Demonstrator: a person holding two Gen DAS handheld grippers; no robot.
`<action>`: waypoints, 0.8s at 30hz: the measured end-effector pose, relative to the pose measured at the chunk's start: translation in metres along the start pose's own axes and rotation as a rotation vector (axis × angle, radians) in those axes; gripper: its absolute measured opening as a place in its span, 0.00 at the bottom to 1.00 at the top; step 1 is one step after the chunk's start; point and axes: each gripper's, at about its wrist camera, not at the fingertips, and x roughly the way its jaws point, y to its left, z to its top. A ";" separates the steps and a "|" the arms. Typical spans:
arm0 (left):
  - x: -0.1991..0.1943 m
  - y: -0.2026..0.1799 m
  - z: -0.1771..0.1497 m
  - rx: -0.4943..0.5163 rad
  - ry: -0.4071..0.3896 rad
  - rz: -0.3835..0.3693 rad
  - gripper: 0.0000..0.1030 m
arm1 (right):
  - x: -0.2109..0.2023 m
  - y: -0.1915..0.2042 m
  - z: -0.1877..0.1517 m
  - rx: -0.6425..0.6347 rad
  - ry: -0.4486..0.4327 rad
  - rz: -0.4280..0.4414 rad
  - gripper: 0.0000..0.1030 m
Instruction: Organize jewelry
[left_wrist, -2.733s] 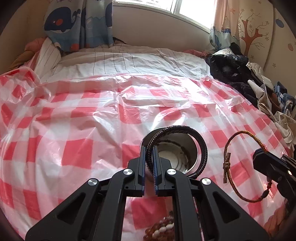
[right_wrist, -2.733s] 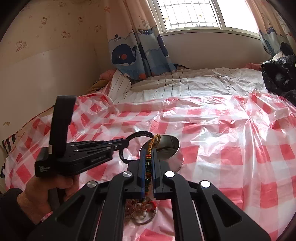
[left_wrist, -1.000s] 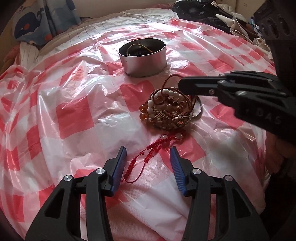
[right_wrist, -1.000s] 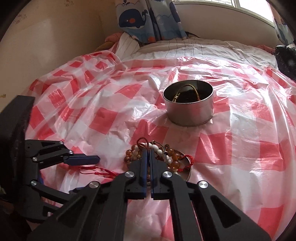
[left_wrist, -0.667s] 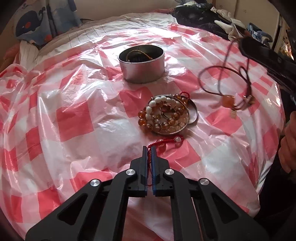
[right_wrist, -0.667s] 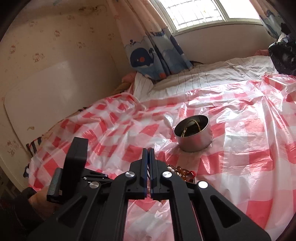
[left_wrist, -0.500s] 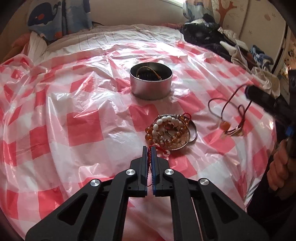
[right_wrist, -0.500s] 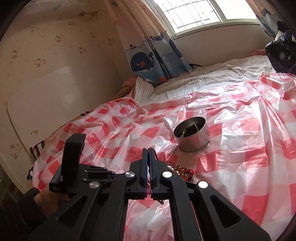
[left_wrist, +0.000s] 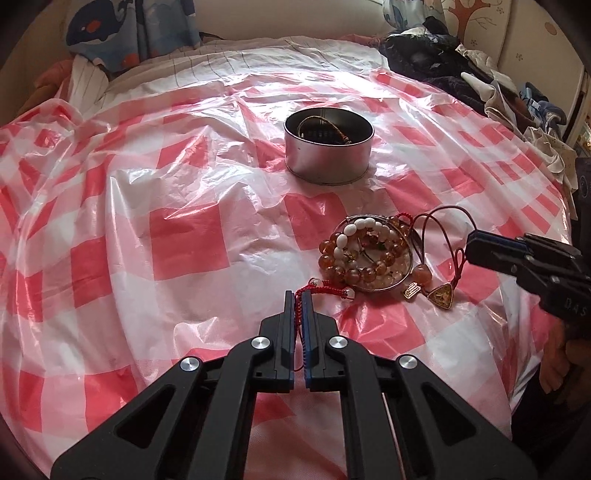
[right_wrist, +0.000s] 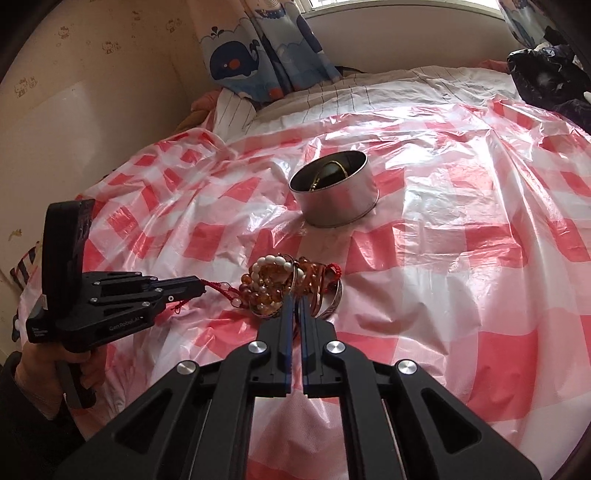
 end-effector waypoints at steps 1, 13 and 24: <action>0.001 0.000 0.000 0.004 0.004 0.007 0.03 | 0.001 0.003 -0.001 -0.017 0.000 -0.009 0.51; 0.011 -0.003 -0.003 0.022 0.044 0.038 0.03 | 0.036 0.012 -0.012 -0.107 0.122 -0.132 0.54; -0.004 0.001 0.003 -0.008 -0.017 -0.005 0.03 | 0.002 0.014 -0.003 -0.076 -0.035 0.023 0.14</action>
